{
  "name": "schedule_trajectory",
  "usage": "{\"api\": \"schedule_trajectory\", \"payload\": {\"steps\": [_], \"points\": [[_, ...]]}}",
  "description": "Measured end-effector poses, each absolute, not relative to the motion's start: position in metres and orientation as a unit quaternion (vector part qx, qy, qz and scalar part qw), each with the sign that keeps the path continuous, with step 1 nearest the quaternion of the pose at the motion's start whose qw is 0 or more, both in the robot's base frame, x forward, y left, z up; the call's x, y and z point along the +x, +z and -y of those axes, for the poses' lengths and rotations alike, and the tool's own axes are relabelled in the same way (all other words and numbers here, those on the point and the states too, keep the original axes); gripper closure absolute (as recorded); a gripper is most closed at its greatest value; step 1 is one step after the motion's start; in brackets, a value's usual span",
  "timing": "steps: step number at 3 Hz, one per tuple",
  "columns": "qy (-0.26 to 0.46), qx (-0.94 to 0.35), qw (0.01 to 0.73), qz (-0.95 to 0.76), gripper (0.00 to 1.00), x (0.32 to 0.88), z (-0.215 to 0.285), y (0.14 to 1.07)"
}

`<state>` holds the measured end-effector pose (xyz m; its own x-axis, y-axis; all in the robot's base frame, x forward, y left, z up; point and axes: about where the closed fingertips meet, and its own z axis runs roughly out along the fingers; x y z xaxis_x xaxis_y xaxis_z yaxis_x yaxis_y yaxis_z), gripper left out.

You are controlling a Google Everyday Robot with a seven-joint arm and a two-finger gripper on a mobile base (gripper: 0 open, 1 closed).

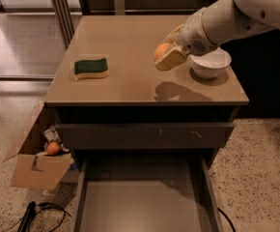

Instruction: Place orange into middle drawer

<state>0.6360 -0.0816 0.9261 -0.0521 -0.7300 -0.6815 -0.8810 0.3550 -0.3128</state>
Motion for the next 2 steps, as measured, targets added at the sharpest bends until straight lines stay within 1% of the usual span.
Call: {"api": "schedule_trajectory", "payload": {"steps": [1,2], "points": [[0.09,-0.526,0.401,-0.744,1.0,0.5831,0.1177,0.9245],[0.092,-0.527,0.401,-0.744,1.0,0.5818,0.1172,0.9225]]}}
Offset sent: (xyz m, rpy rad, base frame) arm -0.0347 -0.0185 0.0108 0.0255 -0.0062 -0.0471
